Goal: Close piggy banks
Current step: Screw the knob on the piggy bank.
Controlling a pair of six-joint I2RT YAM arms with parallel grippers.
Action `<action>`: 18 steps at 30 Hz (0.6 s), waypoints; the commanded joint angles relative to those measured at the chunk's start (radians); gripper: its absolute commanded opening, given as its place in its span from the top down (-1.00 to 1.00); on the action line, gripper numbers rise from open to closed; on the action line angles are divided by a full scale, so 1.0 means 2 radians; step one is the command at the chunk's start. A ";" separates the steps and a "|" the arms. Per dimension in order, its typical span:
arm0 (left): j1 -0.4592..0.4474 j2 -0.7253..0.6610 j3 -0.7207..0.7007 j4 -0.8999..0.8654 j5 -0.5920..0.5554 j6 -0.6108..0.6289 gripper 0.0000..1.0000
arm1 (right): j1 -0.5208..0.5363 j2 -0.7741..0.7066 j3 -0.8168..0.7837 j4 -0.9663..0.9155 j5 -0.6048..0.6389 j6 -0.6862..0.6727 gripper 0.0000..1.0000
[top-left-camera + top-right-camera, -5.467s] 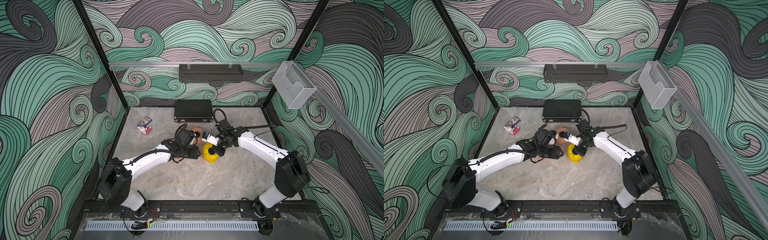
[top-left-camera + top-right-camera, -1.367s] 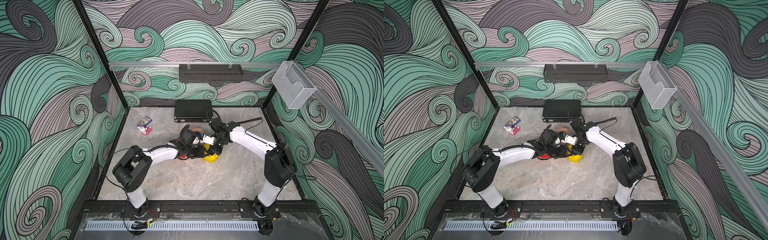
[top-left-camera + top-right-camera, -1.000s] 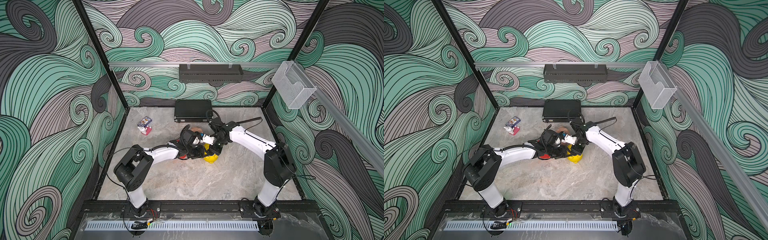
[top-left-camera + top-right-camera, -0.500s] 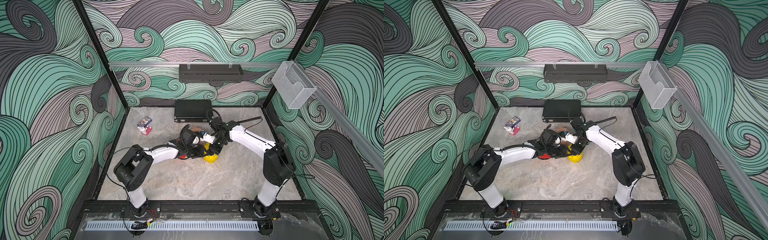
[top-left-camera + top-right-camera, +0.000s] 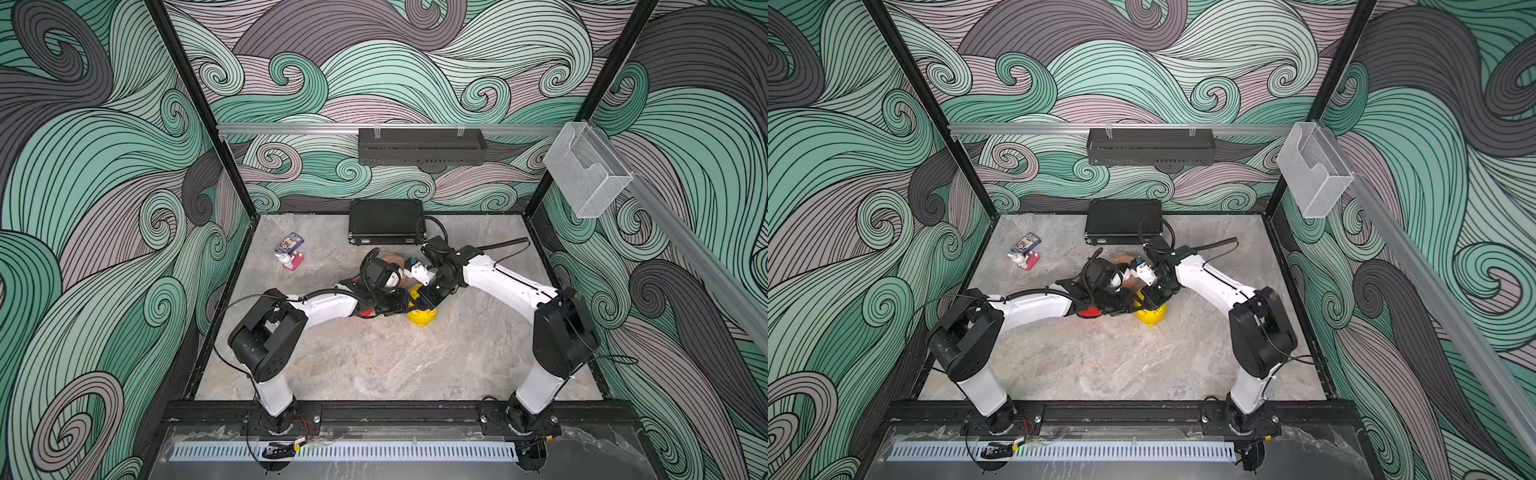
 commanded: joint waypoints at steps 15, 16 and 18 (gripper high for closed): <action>-0.016 0.024 -0.002 -0.021 -0.002 0.001 0.10 | 0.008 0.026 -0.038 0.050 0.071 0.212 1.00; -0.015 0.024 -0.002 -0.021 -0.001 0.002 0.10 | 0.009 0.026 -0.038 0.050 0.074 0.219 1.00; -0.015 0.024 -0.002 -0.021 -0.002 0.001 0.10 | 0.011 0.027 -0.038 0.049 0.087 0.244 1.00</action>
